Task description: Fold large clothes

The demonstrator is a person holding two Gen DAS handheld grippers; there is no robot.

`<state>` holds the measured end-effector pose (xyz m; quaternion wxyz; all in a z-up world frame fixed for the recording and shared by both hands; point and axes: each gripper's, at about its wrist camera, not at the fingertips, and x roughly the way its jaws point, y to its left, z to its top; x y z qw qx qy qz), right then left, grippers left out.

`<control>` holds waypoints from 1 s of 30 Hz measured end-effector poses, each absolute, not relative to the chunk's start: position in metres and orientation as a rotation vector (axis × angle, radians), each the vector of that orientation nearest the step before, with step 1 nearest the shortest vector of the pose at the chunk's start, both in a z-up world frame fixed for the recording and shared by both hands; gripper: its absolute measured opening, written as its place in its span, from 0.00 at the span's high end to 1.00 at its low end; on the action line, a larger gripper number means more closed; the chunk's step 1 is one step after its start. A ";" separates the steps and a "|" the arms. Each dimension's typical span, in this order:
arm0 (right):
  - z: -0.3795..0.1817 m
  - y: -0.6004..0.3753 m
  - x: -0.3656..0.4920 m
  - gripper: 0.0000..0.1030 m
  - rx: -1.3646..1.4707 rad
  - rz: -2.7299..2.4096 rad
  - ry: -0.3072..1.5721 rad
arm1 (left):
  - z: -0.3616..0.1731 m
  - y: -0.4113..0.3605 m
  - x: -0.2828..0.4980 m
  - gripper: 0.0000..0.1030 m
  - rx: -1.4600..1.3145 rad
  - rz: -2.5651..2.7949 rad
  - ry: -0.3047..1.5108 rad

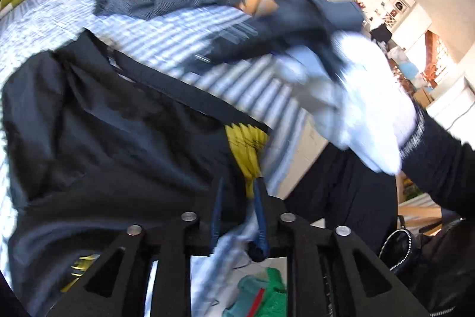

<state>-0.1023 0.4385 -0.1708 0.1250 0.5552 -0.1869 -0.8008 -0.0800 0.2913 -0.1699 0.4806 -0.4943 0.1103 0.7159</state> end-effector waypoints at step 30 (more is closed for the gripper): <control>-0.159 0.441 0.016 0.52 1.619 -2.222 -0.613 | -0.224 0.370 -0.347 0.93 -1.233 1.936 0.598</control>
